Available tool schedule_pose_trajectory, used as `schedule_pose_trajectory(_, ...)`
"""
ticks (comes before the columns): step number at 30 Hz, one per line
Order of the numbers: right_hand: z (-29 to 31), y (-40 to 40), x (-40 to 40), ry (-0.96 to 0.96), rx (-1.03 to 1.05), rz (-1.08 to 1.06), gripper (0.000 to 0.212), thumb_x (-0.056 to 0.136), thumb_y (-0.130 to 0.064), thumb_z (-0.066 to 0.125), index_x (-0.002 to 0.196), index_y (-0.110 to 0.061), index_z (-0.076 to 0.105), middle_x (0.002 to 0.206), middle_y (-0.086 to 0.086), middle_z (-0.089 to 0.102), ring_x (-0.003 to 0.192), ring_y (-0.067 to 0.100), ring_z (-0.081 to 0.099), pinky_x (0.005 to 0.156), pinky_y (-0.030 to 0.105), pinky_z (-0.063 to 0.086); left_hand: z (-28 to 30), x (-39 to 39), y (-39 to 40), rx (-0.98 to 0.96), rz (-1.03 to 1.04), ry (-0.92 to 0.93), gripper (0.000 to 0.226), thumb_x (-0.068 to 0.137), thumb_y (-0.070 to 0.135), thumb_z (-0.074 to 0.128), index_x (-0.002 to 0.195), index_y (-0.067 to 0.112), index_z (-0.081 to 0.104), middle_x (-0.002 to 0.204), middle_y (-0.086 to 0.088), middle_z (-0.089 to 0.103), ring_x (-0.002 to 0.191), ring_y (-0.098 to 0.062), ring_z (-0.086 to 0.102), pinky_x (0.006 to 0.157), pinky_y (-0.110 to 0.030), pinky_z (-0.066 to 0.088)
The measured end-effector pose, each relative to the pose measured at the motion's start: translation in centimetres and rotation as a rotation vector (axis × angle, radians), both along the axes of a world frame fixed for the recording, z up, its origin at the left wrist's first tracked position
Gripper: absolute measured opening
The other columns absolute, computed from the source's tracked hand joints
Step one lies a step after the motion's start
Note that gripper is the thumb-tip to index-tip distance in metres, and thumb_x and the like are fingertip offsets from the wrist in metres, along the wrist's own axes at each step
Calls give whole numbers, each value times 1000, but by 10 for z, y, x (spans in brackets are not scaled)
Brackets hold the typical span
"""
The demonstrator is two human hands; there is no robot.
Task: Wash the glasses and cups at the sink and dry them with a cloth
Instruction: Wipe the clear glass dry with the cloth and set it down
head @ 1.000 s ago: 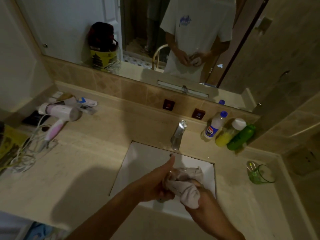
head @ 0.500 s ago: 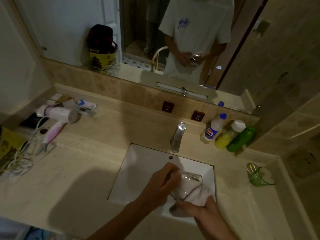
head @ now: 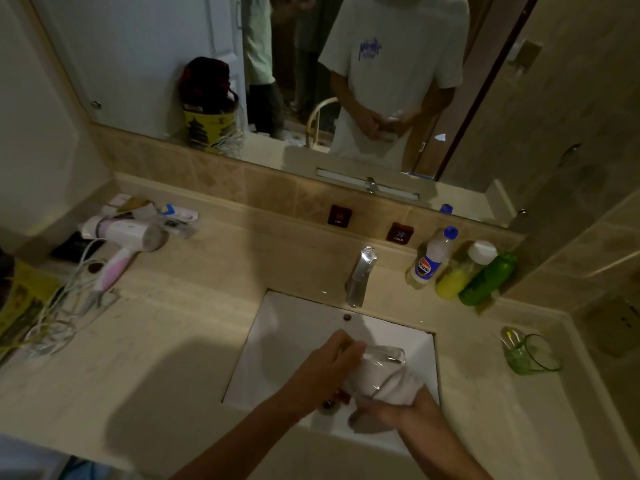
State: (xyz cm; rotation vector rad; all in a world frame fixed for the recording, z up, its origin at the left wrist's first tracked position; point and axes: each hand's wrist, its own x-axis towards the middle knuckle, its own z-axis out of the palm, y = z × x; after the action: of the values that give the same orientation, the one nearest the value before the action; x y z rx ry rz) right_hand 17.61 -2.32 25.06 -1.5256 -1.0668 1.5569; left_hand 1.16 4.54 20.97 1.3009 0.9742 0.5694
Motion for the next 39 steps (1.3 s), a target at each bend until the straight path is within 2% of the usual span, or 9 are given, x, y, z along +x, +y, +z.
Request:
schedule_pose_trajectory(5,-10,17,4,-33,49,-65,78,7,-39,97,73,-4,74,73,5,76,70,8,73,70,25,55,-4,-7,4,178,-111,-36,31,98,50,50,120,28,49,108,2,62,88,-8,69,79,-33,62)
schedule_pose_trajectory(8,9,15,-2,-166,2,-13,55,48,-11,93,101,-10,74,93,6,77,90,20,73,83,36,58,0,-11,11,-253,-134,-147,54,97,65,45,125,20,53,119,-15,59,94,-37,68,79,-46,62)
schedule_pose_trajectory(11,6,9,0,-246,84,9,30,70,0,84,94,-16,75,83,-5,78,79,11,73,69,23,56,5,-12,17,-477,-187,-194,91,91,78,40,128,-3,54,100,-24,52,72,-28,52,59,-31,41)
schedule_pose_trajectory(16,24,4,4,-210,68,78,33,78,-2,79,90,-31,67,84,-24,75,82,-3,70,70,13,54,16,-3,11,-307,-88,-229,62,97,58,51,116,0,61,98,-21,59,72,-23,58,59,-31,48)
schedule_pose_trajectory(20,31,9,22,84,-59,34,35,80,-2,76,113,-12,69,107,10,75,101,24,72,87,40,58,24,4,-3,-25,-92,-83,30,97,41,61,122,24,58,121,0,66,100,-14,70,85,-35,61)
schedule_pose_trajectory(24,27,7,32,-81,82,65,31,75,-8,80,101,-24,74,98,5,77,91,23,73,81,40,60,32,15,-11,-292,74,-245,41,93,53,60,120,23,65,128,-11,64,111,-34,66,96,-57,56)
schedule_pose_trajectory(29,18,-6,48,-353,371,258,36,83,-12,76,98,-43,64,97,-14,72,93,4,69,78,22,58,44,31,-20,-475,56,-160,55,102,58,35,107,9,59,76,-12,52,61,-18,46,54,-27,33)
schedule_pose_trajectory(36,16,-6,95,159,146,224,20,84,-2,72,90,16,68,88,36,68,82,41,67,77,46,55,52,58,-47,38,61,32,23,98,22,62,121,21,56,116,6,65,97,-13,69,81,-25,58)
schedule_pose_trajectory(39,16,-7,105,151,156,259,21,83,-5,73,94,12,68,90,31,69,84,37,68,76,41,55,56,66,-56,-95,147,-119,19,95,23,65,113,20,62,128,2,63,105,-17,67,86,-29,57)
